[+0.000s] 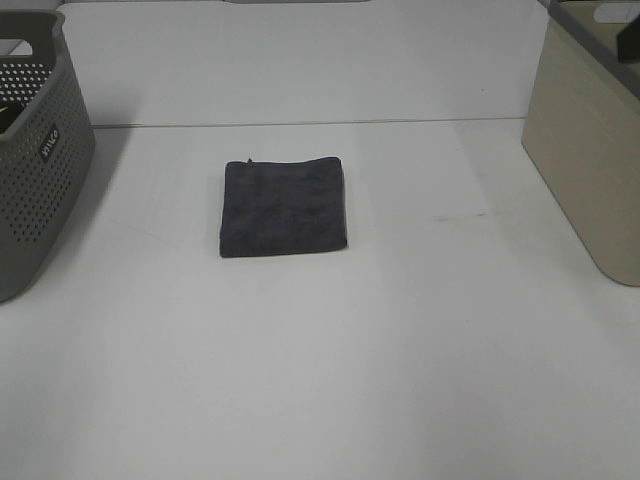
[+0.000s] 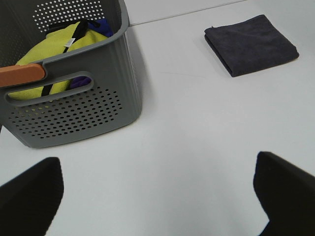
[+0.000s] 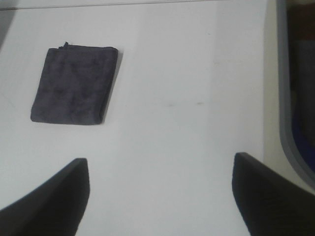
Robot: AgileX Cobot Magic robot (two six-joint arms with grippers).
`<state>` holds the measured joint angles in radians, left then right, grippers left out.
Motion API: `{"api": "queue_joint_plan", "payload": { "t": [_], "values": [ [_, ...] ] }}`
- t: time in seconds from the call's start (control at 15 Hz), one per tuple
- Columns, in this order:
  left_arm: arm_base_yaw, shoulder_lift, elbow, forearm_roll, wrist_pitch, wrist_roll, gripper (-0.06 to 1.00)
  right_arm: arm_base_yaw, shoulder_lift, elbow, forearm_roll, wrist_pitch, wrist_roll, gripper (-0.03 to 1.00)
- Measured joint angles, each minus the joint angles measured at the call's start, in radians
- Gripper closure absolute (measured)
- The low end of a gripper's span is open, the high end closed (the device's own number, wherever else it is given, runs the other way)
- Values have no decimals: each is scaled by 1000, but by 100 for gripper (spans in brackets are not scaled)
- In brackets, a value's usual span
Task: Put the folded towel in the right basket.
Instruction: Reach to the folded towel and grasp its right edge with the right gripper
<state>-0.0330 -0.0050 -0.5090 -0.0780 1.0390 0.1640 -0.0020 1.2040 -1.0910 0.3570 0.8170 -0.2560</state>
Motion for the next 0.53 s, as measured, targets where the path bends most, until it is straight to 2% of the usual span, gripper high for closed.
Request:
{"api": "queue_joint_plan", "payload": {
  "t": [0.13, 0.2, 0.53],
  "values": [
    [0, 0, 0, 0, 0, 0, -4, 19, 141, -103, 69, 0, -70, 23],
    [0, 0, 0, 0, 0, 0, -4, 56, 205, -150, 76, 2, -83, 23],
    [0, 0, 0, 0, 0, 0, -4, 222, 500, -359, 91, 13, -71, 23]
  ]
}}
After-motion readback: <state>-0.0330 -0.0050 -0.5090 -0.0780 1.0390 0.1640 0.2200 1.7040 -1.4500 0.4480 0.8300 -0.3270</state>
